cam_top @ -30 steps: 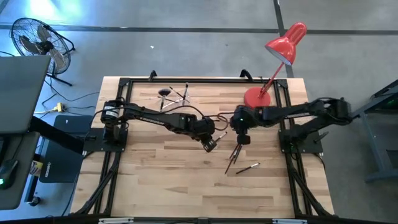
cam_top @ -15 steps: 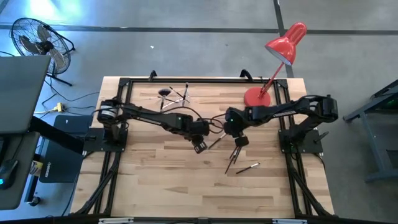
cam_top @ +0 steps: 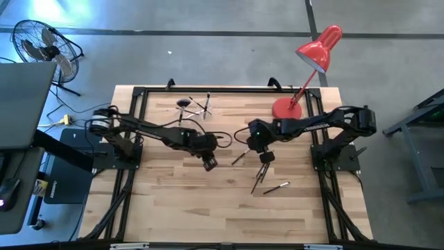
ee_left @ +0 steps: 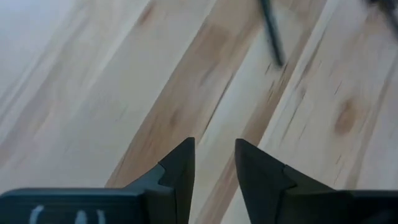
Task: Put items in baskets/containers
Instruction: Put the eyeshadow brush into the transparent organizer
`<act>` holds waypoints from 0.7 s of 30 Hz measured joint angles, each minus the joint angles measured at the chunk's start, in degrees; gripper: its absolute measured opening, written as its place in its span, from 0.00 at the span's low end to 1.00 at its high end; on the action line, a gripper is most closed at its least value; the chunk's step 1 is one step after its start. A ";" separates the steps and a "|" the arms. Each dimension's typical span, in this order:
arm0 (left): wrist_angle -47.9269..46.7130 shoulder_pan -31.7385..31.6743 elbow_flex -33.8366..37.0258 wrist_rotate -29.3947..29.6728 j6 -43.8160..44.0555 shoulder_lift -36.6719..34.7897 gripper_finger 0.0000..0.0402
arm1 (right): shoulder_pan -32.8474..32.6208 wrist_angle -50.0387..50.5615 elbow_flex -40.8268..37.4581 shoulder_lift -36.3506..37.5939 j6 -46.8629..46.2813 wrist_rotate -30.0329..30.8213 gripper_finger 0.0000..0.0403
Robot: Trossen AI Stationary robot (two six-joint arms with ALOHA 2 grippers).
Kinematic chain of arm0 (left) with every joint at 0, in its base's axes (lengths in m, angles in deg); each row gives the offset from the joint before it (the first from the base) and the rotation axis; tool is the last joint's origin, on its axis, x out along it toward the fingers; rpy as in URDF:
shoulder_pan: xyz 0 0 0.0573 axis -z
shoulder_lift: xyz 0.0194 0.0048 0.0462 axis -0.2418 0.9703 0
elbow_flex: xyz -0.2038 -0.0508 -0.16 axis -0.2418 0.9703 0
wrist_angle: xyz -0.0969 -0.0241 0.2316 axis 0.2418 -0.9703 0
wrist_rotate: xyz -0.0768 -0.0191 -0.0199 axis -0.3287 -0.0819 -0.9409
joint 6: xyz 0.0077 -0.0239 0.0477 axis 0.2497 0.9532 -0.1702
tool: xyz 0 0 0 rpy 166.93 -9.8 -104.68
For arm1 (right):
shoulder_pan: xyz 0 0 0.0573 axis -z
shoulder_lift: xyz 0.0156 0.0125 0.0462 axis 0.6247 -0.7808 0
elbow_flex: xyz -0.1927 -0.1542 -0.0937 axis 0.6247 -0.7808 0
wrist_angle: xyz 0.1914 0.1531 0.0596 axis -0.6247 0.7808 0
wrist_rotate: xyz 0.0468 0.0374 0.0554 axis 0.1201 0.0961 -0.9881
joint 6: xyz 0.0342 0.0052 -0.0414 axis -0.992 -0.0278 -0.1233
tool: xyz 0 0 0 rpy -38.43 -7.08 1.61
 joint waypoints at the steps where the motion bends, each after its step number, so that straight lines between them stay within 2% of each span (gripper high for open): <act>1: 1.09 0.00 -0.08 -0.62 -0.06 -0.03 0.28 | 0.02 0.01 0.02 -0.22 0.21 0.04 0.28; 15: 1.44 0.00 -0.22 -1.05 -2.71 0.03 0.28 | 0.26 0.30 0.22 -5.59 3.01 1.35 0.26; 18: 3.70 0.00 -0.23 -0.84 -2.73 0.04 0.28 | 0.26 0.85 0.22 -5.99 3.09 1.26 0.20; 21: 7.38 0.00 -0.24 -0.74 -2.73 0.03 0.28 | 0.22 2.14 0.17 -5.78 2.56 1.13 0.09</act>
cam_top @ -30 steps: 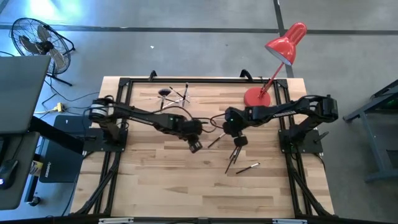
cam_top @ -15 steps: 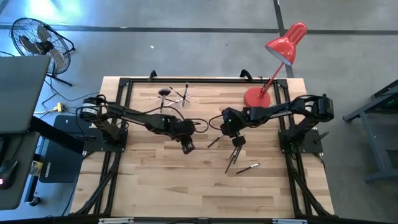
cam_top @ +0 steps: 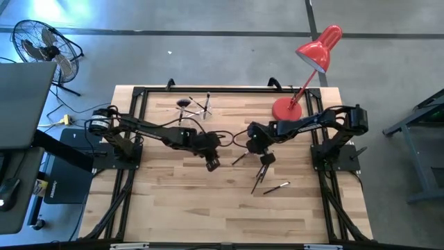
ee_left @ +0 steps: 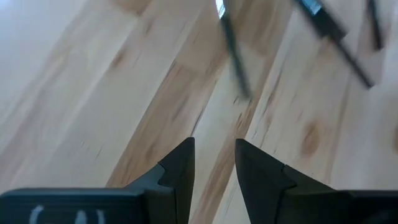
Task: Put items in baskets/containers
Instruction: Put the eyeshadow brush into the transparent organizer
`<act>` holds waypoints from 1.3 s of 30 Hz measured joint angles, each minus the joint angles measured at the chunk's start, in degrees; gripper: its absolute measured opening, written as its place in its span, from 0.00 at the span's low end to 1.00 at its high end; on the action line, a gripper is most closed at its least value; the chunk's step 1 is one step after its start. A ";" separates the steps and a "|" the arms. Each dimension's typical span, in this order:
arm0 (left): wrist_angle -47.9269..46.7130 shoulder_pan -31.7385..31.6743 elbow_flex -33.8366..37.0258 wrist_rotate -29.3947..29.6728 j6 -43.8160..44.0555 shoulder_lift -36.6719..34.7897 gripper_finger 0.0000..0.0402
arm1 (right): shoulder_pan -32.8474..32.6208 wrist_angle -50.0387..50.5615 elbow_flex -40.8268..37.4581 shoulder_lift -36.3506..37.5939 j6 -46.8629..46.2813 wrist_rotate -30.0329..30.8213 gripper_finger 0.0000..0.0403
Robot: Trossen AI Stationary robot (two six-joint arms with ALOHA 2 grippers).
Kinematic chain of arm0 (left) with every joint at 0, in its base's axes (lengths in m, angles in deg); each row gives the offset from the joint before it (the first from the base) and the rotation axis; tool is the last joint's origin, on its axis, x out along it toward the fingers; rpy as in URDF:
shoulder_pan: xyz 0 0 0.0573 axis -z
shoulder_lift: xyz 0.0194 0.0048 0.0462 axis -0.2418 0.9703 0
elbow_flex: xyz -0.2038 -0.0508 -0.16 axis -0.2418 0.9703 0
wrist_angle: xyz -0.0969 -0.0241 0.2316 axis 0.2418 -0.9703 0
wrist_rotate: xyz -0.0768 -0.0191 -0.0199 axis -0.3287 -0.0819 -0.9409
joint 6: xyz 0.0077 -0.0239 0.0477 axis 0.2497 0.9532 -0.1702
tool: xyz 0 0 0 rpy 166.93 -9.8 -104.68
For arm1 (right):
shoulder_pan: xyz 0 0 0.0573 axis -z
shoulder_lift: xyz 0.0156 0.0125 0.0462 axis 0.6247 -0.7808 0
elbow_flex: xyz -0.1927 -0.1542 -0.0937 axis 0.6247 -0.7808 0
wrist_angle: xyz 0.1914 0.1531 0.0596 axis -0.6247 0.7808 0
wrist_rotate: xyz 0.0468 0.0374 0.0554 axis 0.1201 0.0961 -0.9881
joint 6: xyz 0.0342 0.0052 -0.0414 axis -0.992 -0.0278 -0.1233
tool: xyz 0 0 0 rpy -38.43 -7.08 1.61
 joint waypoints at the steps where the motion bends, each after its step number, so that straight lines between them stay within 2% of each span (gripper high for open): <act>1: 1.41 0.01 0.00 0.28 0.00 0.01 0.28 | 0.00 0.30 0.02 -0.02 -0.64 -0.03 0.05; 3: 4.32 0.04 0.00 1.65 -0.02 0.01 0.28 | 0.04 1.01 0.01 0.20 -3.19 -0.60 0.02; 6: 7.51 0.04 0.00 4.06 -0.03 0.01 0.28 | 0.00 1.51 -0.03 0.77 -8.73 -1.74 0.03; 10: 9.51 0.04 0.00 4.71 -0.47 0.01 0.28 | -0.09 3.62 -0.22 2.89 -15.11 -3.78 0.01; 20: 9.68 2.49 -2.87 6.43 -9.33 0.01 0.28 | -0.09 6.97 -0.35 11.18 -20.40 -6.08 0.00; 25: 5.55 3.96 -6.36 14.60 -18.00 0.01 0.28 | -0.09 6.86 -0.26 12.85 -21.13 -6.20 0.00; 30: 0.25 3.74 -9.09 15.79 -22.83 0.28 0.28 | -0.09 6.42 -0.26 13.62 -23.74 -6.20 0.00; 37: -2.41 3.79 -17.44 16.86 -29.55 9.15 0.28 | -0.09 5.00 -0.24 14.62 -28.42 -5.93 0.00; 39: -7.11 3.78 -21.39 19.76 -29.87 12.50 0.28 | -0.09 4.81 -0.22 15.29 -29.02 -6.05 0.00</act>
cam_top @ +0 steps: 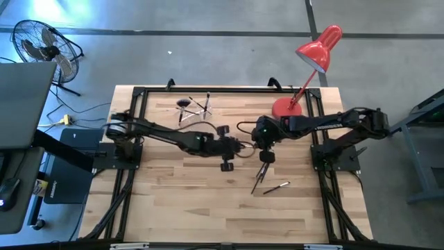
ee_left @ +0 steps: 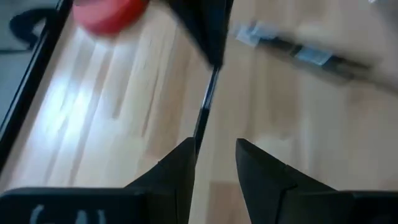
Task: Put items in baskets/containers
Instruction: Put the eyeshadow brush into the transparent organizer
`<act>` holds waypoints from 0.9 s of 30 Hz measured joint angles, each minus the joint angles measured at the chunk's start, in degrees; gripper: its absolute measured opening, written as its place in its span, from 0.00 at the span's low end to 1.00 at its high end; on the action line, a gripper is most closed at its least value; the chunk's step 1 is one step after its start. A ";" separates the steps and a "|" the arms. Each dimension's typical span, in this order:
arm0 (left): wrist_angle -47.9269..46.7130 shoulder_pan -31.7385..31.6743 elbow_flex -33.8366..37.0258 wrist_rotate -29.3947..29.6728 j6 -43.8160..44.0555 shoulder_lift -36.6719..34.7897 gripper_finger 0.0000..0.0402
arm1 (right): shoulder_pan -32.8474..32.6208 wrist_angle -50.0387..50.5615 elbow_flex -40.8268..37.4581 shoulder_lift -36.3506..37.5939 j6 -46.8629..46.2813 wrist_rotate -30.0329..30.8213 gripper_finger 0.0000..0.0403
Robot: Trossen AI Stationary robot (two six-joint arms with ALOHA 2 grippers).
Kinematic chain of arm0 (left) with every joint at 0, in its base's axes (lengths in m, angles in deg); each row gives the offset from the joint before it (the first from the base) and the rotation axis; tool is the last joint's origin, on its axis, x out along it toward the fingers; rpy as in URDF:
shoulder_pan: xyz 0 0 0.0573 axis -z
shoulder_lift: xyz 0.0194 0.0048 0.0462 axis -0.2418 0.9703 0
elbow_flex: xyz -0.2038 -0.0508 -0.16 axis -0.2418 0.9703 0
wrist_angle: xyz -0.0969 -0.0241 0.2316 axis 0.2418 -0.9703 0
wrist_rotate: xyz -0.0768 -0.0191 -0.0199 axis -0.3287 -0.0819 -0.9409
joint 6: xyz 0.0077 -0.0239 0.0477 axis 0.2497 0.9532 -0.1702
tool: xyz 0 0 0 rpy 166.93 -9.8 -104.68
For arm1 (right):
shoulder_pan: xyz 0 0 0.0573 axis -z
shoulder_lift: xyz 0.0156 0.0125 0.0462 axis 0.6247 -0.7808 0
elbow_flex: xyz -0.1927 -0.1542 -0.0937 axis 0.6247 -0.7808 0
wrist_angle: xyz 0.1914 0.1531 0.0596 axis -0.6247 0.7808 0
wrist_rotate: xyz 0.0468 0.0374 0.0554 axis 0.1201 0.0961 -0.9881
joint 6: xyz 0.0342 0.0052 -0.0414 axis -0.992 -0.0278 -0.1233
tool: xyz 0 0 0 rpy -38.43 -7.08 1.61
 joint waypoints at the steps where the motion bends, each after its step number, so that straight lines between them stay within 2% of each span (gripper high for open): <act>1: -4.04 0.00 -1.75 1.47 0.04 1.22 0.28 | 0.00 0.09 0.00 0.32 -0.07 0.00 0.00; 2: -7.53 0.00 -3.48 2.07 -0.31 2.18 0.28 | 0.00 0.21 0.00 0.63 -0.05 0.00 0.00; 4: -8.73 -0.32 -7.40 0.83 -2.39 4.41 0.28 | 0.00 0.12 0.00 1.41 -0.05 -0.04 0.00; 7: -12.81 -0.74 -9.58 -0.20 -3.23 5.86 0.28 | 0.00 -0.32 0.05 2.53 -0.23 -0.43 0.00; 10: -9.48 -1.08 -10.77 -0.02 -4.08 6.50 0.28 | 0.02 -0.48 0.07 2.64 -0.99 -0.72 0.00; 27: -9.80 -1.51 -10.54 -1.17 -4.72 7.12 0.27 | 0.02 -3.87 0.07 2.63 -1.09 -3.42 0.00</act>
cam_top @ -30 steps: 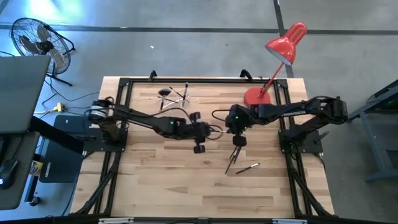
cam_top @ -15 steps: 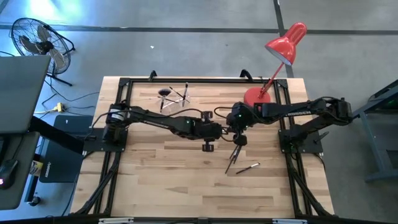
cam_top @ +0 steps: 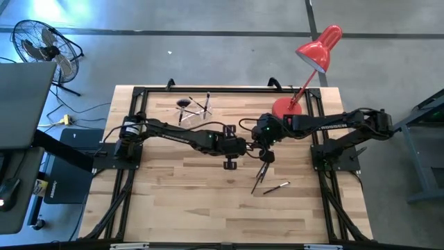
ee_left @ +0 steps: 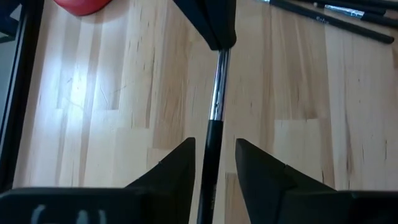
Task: Put items in baskets/containers
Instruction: Put the eyeshadow brush into the transparent organizer
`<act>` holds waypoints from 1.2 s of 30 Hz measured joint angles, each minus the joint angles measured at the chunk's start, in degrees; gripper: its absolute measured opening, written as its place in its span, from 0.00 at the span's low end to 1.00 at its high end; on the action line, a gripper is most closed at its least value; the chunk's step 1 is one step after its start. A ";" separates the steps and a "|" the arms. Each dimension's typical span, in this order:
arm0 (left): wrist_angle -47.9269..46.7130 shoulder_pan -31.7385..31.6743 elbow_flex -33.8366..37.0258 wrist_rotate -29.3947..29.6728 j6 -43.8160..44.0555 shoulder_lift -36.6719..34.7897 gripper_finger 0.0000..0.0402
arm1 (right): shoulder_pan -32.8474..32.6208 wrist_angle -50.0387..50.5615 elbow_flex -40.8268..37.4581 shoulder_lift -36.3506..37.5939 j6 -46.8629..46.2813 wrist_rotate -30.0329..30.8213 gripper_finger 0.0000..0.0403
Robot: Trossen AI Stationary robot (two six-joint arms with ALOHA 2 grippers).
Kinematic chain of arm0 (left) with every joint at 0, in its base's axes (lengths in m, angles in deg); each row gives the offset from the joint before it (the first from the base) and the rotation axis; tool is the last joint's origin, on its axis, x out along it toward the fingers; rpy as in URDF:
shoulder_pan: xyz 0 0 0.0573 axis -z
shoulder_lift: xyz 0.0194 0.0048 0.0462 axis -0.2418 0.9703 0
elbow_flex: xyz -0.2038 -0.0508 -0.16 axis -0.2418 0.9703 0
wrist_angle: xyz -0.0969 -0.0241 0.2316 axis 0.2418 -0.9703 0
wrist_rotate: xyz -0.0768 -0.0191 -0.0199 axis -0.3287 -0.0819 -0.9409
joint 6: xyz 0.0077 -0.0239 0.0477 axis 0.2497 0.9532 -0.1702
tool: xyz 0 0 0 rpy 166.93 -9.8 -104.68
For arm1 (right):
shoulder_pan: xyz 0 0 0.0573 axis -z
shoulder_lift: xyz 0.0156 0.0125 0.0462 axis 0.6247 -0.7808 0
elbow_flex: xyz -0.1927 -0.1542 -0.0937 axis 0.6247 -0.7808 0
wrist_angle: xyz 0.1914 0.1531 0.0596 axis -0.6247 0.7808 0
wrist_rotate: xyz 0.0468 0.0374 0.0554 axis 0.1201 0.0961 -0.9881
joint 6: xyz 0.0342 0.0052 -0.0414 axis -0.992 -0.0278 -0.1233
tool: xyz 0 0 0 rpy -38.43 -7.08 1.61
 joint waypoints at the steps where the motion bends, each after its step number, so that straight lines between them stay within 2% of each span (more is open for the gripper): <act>1: 0.09 0.00 0.00 -0.13 0.01 0.00 0.26 | 0.00 -0.34 0.00 0.00 0.00 -0.06 0.00; 9: -0.12 0.00 0.00 -0.38 0.15 0.00 0.05 | 0.00 -0.70 0.00 0.00 -0.02 -0.64 0.00; 17: -0.10 0.00 0.00 -0.42 0.42 0.00 0.07 | 0.00 -0.78 0.00 0.00 -1.23 -0.89 0.00; 21: -0.16 -0.02 0.00 -1.30 3.89 0.00 0.05 | 0.00 -0.76 0.00 0.00 -1.29 -0.97 0.04; 27: -0.11 -0.08 0.00 -1.56 9.96 0.00 0.05 | 0.15 -0.51 0.00 1.20 -1.44 -0.91 0.15; 31: 0.04 -0.84 0.00 -1.83 15.03 0.00 0.05 | 0.15 0.85 0.00 4.18 -0.88 1.19 0.24; 34: 0.62 -0.90 0.00 -1.31 15.62 0.00 0.05 | 0.14 3.16 0.00 7.34 1.24 3.43 0.30; 36: 0.20 -0.79 0.06 -2.94 16.86 -0.62 0.05 | 0.15 5.37 0.00 9.68 1.60 4.74 0.33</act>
